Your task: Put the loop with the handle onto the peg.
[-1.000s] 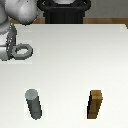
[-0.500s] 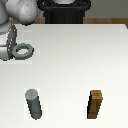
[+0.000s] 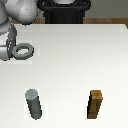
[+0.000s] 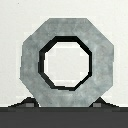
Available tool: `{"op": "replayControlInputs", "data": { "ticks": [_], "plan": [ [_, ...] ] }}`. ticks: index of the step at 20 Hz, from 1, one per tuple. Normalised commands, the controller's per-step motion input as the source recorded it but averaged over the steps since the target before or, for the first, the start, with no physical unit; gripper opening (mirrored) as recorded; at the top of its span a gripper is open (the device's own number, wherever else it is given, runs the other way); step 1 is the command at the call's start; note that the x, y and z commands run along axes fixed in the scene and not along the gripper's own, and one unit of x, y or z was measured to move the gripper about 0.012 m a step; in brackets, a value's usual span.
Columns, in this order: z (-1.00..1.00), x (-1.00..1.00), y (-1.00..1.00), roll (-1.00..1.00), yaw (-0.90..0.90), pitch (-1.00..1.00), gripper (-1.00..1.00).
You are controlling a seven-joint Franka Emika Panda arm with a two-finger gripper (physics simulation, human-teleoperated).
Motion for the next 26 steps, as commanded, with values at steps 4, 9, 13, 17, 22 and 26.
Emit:
{"op": "replayControlInputs", "data": {
  "ticks": [4,9,13,17,22,26],
  "plan": [
    [0.25,0.0,0.0,0.0,0.0,0.0,-1.0],
    [0.2,0.0,0.0,0.0,0.0,0.0,-1.0],
    [1.0,0.0,0.0,0.0,0.0,0.0,-1.0],
    [1.0,0.12,0.0,0.0,0.0,0.0,-1.0],
    [0.0,0.8,0.0,0.0,0.0,0.0,-1.0],
    [0.0,1.0,0.0,0.0,0.0,0.0,-1.0]
  ]
}}
